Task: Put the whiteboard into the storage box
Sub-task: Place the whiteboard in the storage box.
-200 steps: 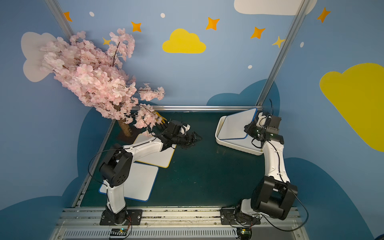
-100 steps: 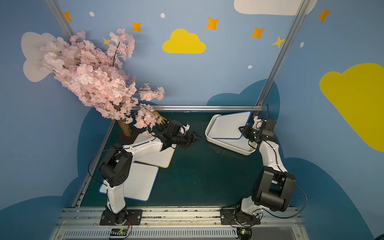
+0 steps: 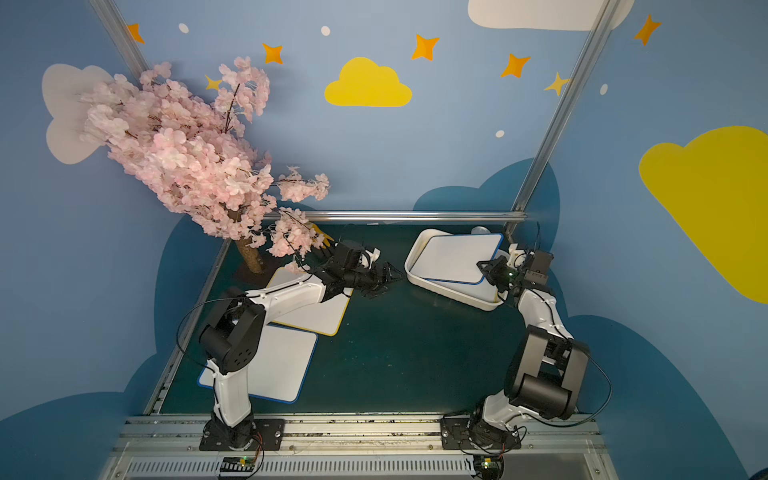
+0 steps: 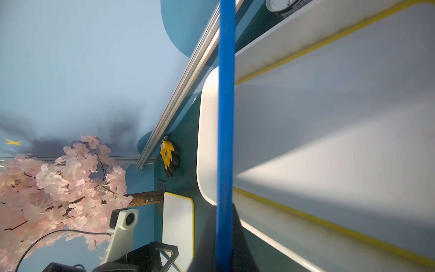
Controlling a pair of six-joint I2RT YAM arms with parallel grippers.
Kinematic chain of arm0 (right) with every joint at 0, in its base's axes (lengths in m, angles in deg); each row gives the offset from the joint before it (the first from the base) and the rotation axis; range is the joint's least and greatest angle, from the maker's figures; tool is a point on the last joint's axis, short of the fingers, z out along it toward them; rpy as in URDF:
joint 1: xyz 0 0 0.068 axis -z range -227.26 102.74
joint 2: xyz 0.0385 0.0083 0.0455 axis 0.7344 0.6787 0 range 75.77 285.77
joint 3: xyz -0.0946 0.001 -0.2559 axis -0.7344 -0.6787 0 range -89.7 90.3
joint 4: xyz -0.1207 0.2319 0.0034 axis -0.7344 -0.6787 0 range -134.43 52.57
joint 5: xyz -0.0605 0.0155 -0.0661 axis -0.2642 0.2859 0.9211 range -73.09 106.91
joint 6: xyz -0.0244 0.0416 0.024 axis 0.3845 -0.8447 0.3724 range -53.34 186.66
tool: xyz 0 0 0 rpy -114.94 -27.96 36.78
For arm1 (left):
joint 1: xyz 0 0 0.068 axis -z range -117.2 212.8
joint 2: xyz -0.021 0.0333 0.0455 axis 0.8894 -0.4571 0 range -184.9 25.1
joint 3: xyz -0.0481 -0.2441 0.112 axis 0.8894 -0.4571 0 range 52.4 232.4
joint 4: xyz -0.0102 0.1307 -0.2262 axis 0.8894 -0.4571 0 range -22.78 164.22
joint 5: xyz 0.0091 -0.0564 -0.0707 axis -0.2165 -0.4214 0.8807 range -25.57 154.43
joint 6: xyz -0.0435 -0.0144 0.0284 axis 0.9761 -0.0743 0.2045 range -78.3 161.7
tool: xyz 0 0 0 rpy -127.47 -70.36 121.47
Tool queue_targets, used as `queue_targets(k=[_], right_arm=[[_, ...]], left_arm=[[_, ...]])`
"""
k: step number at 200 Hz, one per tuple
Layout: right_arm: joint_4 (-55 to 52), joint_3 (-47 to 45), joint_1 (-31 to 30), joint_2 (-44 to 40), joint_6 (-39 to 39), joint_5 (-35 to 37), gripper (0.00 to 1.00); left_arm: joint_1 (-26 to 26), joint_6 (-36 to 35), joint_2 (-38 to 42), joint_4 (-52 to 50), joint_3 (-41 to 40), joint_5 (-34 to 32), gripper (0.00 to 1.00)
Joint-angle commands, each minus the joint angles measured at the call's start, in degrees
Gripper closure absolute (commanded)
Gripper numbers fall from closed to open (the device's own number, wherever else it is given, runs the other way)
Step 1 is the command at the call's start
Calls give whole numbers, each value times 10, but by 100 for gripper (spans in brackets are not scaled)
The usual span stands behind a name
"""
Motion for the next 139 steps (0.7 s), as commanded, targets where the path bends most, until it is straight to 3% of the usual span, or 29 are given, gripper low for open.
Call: queue_targets(k=[1, 18, 45, 70, 95, 139], right_arm=[[10, 5, 1, 21, 8, -62, 100], [2, 16, 9, 35, 13, -67, 90], [-12, 35, 21, 61, 21, -70, 84], [-16, 42, 28, 75, 24, -68, 69], [-24, 49, 31, 87, 30, -51, 54], [-83, 78, 31, 106, 68, 2, 40]], left_arm=[[-4, -8, 0, 9, -3, 6, 12], [-4, -16, 4, 1, -3, 4, 12], [-4, -25, 7, -6, -2, 2, 12], [-4, -31, 10, -12, -6, -4, 12], [-4, -36, 11, -16, -8, -4, 12], [-5, -75, 28, -54, -16, -32, 9]])
